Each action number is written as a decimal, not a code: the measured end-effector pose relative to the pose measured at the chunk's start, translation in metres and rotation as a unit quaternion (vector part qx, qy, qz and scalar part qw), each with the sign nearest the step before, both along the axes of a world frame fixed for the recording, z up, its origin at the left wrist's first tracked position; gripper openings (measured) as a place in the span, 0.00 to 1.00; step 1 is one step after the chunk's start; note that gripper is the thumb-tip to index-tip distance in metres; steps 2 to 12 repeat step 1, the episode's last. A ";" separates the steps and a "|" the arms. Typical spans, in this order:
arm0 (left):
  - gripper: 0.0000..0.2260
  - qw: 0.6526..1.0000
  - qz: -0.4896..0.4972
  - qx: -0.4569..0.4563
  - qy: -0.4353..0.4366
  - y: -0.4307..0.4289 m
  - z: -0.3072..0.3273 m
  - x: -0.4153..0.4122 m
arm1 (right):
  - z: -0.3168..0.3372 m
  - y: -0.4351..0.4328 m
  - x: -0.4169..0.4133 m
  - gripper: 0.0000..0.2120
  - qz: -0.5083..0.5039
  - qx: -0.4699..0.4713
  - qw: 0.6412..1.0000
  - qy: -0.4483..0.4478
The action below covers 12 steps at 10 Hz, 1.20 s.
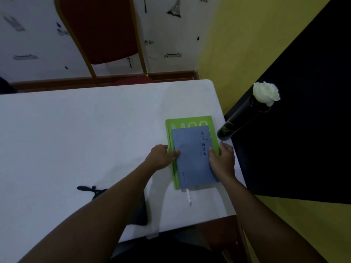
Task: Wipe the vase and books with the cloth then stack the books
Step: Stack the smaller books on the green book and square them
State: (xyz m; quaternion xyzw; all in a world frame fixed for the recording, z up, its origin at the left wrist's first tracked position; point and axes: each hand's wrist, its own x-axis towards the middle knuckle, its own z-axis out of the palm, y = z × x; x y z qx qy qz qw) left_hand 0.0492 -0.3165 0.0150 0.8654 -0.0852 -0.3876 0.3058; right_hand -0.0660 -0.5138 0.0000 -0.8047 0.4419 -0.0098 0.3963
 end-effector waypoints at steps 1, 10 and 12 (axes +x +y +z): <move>0.30 0.997 -0.039 -0.011 -0.068 0.015 0.021 0.014 | 0.019 0.030 0.011 0.20 0.015 -0.059 0.993 -0.098; 0.30 0.997 -0.039 -0.011 -0.068 0.015 0.021 0.014 | 0.019 0.030 0.011 0.20 0.015 -0.059 0.993 -0.098; 0.30 0.997 -0.039 -0.011 -0.068 0.015 0.021 0.014 | 0.019 0.030 0.011 0.20 0.015 -0.059 0.993 -0.098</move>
